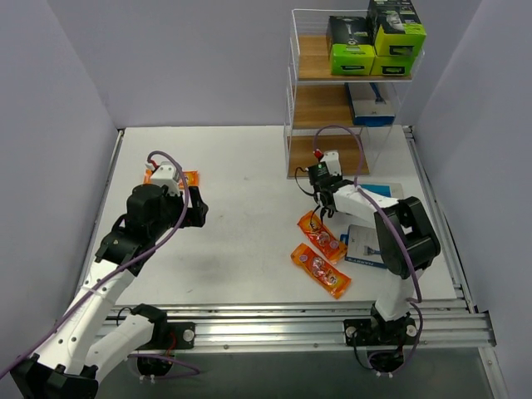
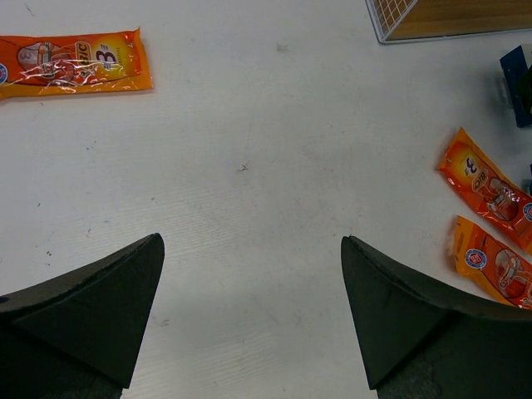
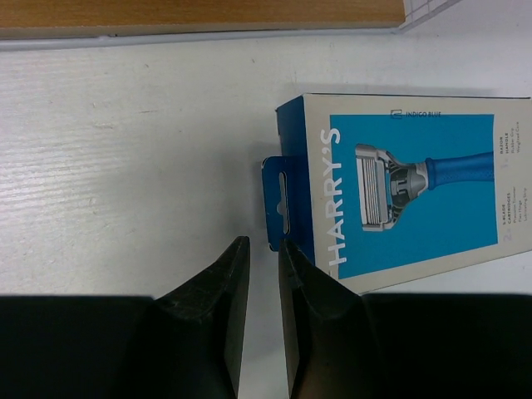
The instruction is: Place and organize the shaving razors onto the shelf
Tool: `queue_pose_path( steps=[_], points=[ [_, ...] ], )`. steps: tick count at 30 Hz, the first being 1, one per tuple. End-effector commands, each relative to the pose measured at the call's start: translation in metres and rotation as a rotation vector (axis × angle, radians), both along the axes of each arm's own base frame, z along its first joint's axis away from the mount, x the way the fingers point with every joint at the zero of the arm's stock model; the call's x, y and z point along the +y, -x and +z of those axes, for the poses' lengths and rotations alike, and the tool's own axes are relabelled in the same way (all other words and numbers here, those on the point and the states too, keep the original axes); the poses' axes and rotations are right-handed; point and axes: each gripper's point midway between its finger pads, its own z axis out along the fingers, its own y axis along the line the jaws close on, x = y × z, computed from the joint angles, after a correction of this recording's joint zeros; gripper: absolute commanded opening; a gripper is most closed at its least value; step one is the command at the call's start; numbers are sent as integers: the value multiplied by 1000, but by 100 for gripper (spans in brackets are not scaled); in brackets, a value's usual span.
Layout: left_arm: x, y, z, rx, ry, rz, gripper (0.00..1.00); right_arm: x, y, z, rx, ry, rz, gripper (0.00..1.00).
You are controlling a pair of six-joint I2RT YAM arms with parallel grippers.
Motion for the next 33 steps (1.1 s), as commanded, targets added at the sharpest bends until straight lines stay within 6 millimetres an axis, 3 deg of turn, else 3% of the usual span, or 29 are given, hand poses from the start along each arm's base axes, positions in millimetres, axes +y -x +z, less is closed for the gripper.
queue_pose_path(
  steps=[1, 17, 33],
  points=[
    [-5, -5, 15, -51, 8, -20, 96, -5, -8, 6, -14, 56, -14, 17],
    [-8, -7, 10, -34, -5, -33, 96, -31, -16, -6, -2, 53, -69, 18],
    [-8, -6, 11, -35, -7, -35, 96, -28, -14, -6, -15, 42, -59, 22]
  ],
)
